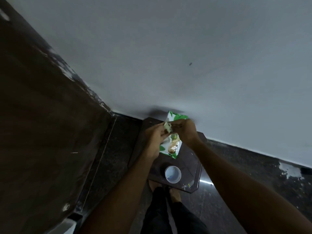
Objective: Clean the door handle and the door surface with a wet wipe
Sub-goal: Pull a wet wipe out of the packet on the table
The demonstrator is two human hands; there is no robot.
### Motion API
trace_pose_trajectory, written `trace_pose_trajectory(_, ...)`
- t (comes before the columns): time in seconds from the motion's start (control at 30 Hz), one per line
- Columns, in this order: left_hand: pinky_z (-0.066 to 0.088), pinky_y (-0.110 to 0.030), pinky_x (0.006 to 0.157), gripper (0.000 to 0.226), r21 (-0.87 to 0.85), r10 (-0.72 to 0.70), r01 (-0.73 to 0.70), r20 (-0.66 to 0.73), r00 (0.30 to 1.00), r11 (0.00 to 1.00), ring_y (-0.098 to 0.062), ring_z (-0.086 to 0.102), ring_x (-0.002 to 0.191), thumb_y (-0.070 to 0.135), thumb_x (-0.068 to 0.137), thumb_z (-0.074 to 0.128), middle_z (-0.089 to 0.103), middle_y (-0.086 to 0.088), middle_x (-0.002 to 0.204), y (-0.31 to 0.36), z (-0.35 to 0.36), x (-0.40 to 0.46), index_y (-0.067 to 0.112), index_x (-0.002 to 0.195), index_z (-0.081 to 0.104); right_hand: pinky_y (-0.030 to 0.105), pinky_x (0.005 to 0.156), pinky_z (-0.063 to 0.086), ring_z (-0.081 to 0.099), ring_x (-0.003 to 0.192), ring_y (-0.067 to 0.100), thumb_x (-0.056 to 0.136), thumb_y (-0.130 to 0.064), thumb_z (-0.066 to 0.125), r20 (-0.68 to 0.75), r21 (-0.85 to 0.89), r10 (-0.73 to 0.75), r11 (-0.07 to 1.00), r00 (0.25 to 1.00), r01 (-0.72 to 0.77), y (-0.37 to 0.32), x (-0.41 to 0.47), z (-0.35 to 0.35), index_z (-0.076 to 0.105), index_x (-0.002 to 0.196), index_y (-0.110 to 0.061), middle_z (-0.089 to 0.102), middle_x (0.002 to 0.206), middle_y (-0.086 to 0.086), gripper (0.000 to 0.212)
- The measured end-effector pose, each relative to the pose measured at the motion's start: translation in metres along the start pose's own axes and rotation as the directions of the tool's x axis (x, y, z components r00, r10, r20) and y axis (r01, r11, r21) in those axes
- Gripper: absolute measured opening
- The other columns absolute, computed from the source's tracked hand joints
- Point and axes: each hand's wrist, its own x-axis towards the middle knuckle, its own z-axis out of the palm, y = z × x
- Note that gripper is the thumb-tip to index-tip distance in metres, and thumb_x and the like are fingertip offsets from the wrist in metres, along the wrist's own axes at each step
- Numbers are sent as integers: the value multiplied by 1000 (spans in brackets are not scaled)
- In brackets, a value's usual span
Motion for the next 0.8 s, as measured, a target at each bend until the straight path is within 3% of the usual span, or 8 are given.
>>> trace_pose_trajectory(0.07, 61, -26, 67, 15, -55, 38, -39, -22, 999, 998, -18, 75, 78, 5, 93, 61, 78, -9, 85, 10, -5, -12, 7, 90, 76, 12, 69, 54, 71, 79, 24, 87, 10, 62, 41, -53, -59, 997, 997, 61, -16, -6, 1, 75, 104, 5, 76, 97, 25, 22)
trace_pose_trajectory(0.17, 61, -25, 69, 15, -52, 192, -196, -79, 978, 979, -16, 75, 79, 0, 91, 67, 78, -8, 90, 23, -21, -35, 3, 103, 75, 43, 87, 58, 72, 90, 38, 89, -2, 65, 147, -50, -135, 988, 980, 143, -50, -21, 0, 77, 99, 3, 76, 93, 25, 17)
trace_pose_trajectory(0.2, 61, -25, 70, 20, -54, 218, -225, -114, 969, 973, -17, 74, 82, -3, 90, 66, 77, -11, 96, 29, -27, -43, -1, 110, 72, 41, 85, 59, 74, 88, 30, 90, -4, 67, 208, -48, -178, 980, 962, 192, -61, -26, 0, 77, 102, 2, 77, 94, 21, 17)
trace_pose_trajectory(0.3, 60, -29, 78, 29, -77, 263, -283, -199, 944, 956, -26, 70, 94, -4, 90, 65, 72, -21, 109, 40, -48, -69, -6, 119, 67, 12, 62, 54, 66, 59, -3, 89, 5, 68, 359, -27, -294, 946, 886, 324, -90, -41, 9, 73, 107, 7, 74, 94, 16, 19)
trace_pose_trajectory(0.43, 56, -34, 79, 28, 83, 461, -461, -336, 821, 883, -20, 69, 87, -2, 89, 69, 74, -14, 100, 45, -81, -109, -4, 117, 69, 12, 60, 55, 65, 52, 1, 84, 15, 67, 415, 4, -336, 930, 846, 367, -126, -62, 34, 75, 99, 9, 74, 90, 29, 18)
trace_pose_trajectory(0.57, 58, -27, 77, 23, 144, 569, -561, -374, 732, 815, -13, 72, 87, 3, 89, 71, 77, -4, 98, 49, -117, -153, 10, 111, 72, 27, 74, 60, 71, 71, 26, 83, 12, 68, 520, 22, -399, 890, 755, 456, -156, -93, 68, 77, 96, 4, 75, 86, 26, 18)
trace_pose_trajectory(0.67, 58, -30, 73, 11, 166, 587, -586, -466, 662, 793, -14, 72, 78, 5, 86, 74, 78, -6, 88, 49, -142, -183, 11, 95, 76, 21, 66, 59, 70, 69, 23, 83, 13, 68, 562, 74, -443, 868, 699, 491, -173, -118, 94, 76, 95, 8, 75, 89, 25, 15)
trace_pose_trajectory(0.8, 59, -26, 66, 17, 157, 580, -629, -598, 553, 762, -16, 73, 73, 9, 84, 78, 78, -13, 87, 53, -168, -224, 0, 98, 76, 22, 58, 60, 67, 59, 17, 83, 10, 72, 604, 101, -442, 867, 662, 487, -196, -155, 123, 73, 93, 8, 72, 91, 31, 10)
